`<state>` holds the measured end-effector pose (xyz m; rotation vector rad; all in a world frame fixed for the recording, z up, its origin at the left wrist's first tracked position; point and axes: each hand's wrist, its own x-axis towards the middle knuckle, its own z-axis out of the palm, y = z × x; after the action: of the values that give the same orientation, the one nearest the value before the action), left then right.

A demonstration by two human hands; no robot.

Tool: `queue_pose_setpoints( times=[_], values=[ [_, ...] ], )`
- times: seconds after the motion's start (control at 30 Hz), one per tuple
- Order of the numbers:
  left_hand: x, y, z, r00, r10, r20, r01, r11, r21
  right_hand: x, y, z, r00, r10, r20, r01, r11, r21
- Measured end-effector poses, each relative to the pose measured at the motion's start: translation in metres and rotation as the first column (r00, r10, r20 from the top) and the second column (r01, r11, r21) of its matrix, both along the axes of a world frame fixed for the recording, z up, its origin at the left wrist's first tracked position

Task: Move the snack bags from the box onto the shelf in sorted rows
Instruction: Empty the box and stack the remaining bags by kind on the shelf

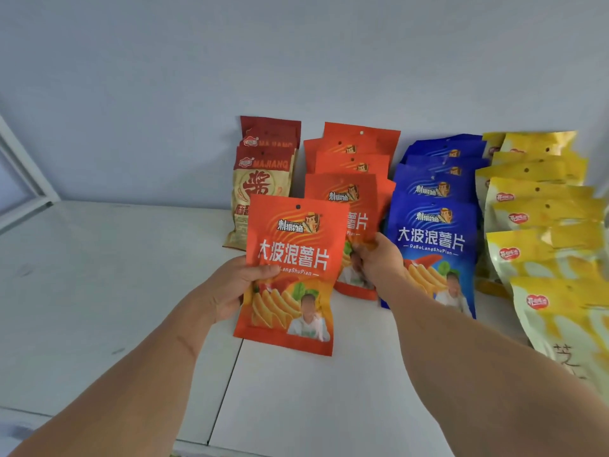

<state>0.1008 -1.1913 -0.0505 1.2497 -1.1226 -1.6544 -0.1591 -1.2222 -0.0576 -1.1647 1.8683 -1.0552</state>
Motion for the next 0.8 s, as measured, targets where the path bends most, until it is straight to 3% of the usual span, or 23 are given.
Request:
queue_pose_setpoints(
  times=[0.3,0.43,0.5,0.6,0.7,0.8],
  values=[
    [-0.012,-0.012,-0.002,1.000,0.007,-0.027,-0.008,1.000,-0.030,0.004,0.004,0.013,0.998,-0.063,-0.010,0.062,0.998,-0.025],
    [-0.018,-0.020,0.002,1.000,0.010,-0.021,-0.011,0.999,-0.045,0.009,0.009,0.026,0.971,-0.048,-0.234,0.037,0.998,-0.050],
    [-0.020,-0.028,0.000,1.000,0.001,-0.013,-0.002,0.999,-0.051,0.008,0.017,0.028,0.889,0.008,-0.458,-0.024,0.999,-0.030],
    [-0.028,-0.039,-0.005,1.000,0.001,0.017,0.000,0.999,-0.052,0.002,0.033,0.025,0.676,0.093,-0.731,-0.101,0.994,0.033],
    [-0.044,-0.046,-0.013,0.998,0.041,0.050,-0.037,0.996,-0.079,-0.003,0.048,0.017,0.525,0.138,-0.840,-0.136,0.988,0.077],
    [-0.061,-0.051,-0.019,0.989,0.123,0.080,-0.110,0.983,-0.145,-0.005,0.058,0.011,0.485,0.146,-0.862,-0.157,0.984,0.079]
  ],
)
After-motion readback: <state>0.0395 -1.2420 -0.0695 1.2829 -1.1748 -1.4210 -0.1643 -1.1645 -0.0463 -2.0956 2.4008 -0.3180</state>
